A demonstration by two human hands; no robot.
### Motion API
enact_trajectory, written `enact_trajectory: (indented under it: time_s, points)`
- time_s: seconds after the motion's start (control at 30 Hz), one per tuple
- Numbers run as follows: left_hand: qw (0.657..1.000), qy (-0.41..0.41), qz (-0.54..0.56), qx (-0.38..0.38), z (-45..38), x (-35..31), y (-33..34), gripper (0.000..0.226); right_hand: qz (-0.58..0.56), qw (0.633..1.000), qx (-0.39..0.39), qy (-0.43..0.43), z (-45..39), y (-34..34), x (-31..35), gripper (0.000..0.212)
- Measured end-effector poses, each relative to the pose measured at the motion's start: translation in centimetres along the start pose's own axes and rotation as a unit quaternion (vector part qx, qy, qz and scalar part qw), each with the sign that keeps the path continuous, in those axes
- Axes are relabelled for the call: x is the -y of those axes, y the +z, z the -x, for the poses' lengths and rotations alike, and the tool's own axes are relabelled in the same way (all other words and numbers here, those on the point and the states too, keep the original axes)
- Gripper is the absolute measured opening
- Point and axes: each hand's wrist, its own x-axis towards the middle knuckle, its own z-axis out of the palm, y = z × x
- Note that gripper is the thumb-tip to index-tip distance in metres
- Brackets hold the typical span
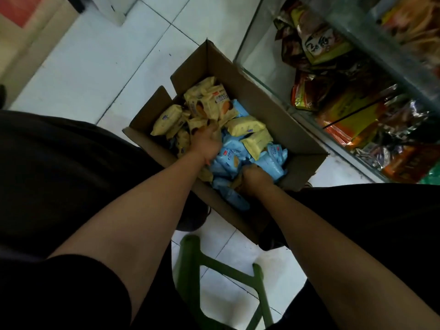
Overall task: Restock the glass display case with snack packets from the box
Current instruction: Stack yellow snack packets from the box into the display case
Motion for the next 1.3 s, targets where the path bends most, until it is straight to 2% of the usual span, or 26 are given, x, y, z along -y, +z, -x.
enact_trajectory:
  time_s: [0.13, 0.23, 0.33, 0.4, 0.47, 0.57, 0.63, 0.7, 0.77, 0.8, 0.87, 0.93, 1.03, 1.13, 1.2, 1.3]
  points:
    - [0.998, -0.048, -0.016, -0.045, 1.5, -0.8, -0.2, 0.037, 0.071, 0.993, -0.091, -0.031, 0.4, 1.9, -0.2, 0.069]
    - [0.994, -0.029, -0.067, -0.083, 2.1, -1.1, -0.3, 0.025, 0.076, 0.993, -0.065, -0.065, 0.6, 1.7, -0.4, 0.079]
    - [0.991, -0.03, -0.094, -0.094, 1.9, -0.9, -0.3, 0.015, -0.053, 0.995, -0.057, -0.056, 1.3, 0.2, -0.1, 0.081]
    - [0.987, -0.029, -0.127, -0.095, 1.9, -0.9, -0.3, 0.012, -0.177, 0.981, -0.057, -0.05, 1.8, -0.9, 0.1, 0.067]
    - [0.981, -0.018, -0.174, -0.088, 1.7, -0.9, -0.2, 0.016, -0.316, 0.947, -0.044, -0.037, 2.3, -2.5, 0.1, 0.041]
    - [0.973, 0.004, -0.217, -0.082, 1.6, -1.0, -0.1, 0.02, -0.483, 0.876, -0.013, 0.002, 2.6, -5.2, 0.3, 0.023]
    - [0.969, 0.02, -0.229, -0.09, 1.5, -1.2, -0.3, 0.02, -0.542, 0.84, 0.004, 0.035, 3.1, -7.0, 0.4, 0.021]
    - [0.968, 0.031, -0.233, -0.091, 1.5, -1.4, -0.6, 0.019, -0.612, 0.789, 0.024, 0.055, 3.9, -8.5, 0.5, 0.025]
    - [0.964, 0.024, -0.254, -0.077, 1.9, -2.0, -1.2, 0.024, -0.673, 0.738, 0.025, 0.043, 4.8, -9.6, 0.6, 0.026]
    - [0.962, 0.016, -0.267, -0.063, 2.2, -2.4, -1.5, 0.027, -0.686, 0.726, 0.023, 0.032, 5.4, -9.9, 0.6, 0.025]
    - [0.955, 0.008, -0.294, -0.041, 3.2, -3.5, -2.2, 0.03, -0.691, 0.723, 0.024, 0.011, 6.9, -10.7, 0.7, 0.025]
    - [0.946, 0.019, -0.322, -0.013, 4.2, -4.8, -3.1, 0.027, -0.669, 0.743, 0.012, -0.011, 8.6, -11.5, 1.0, 0.031]
    - [0.934, 0.033, -0.354, 0.033, 6.5, -7.4, -4.7, 0.026, -0.601, 0.798, -0.032, -0.037, 12.0, -12.8, 0.9, 0.07]
    - [0.935, 0.059, -0.35, -0.008, 11.2, -10.2, -6.1, 0.036, -0.598, 0.794, -0.084, -0.071, 16.8, -14.0, 0.9, 0.055]
    - [0.954, 0.08, -0.283, -0.047, 14.8, -12.2, -7.1, 0.033, -0.595, 0.789, -0.13, -0.079, 20.4, -14.9, 1.0, 0.055]
    - [0.988, 0.118, -0.051, -0.086, 19.6, -15.9, -9.1, 0.023, -0.62, 0.748, -0.206, -0.115, 25.9, -16.9, 1.1, 0.046]
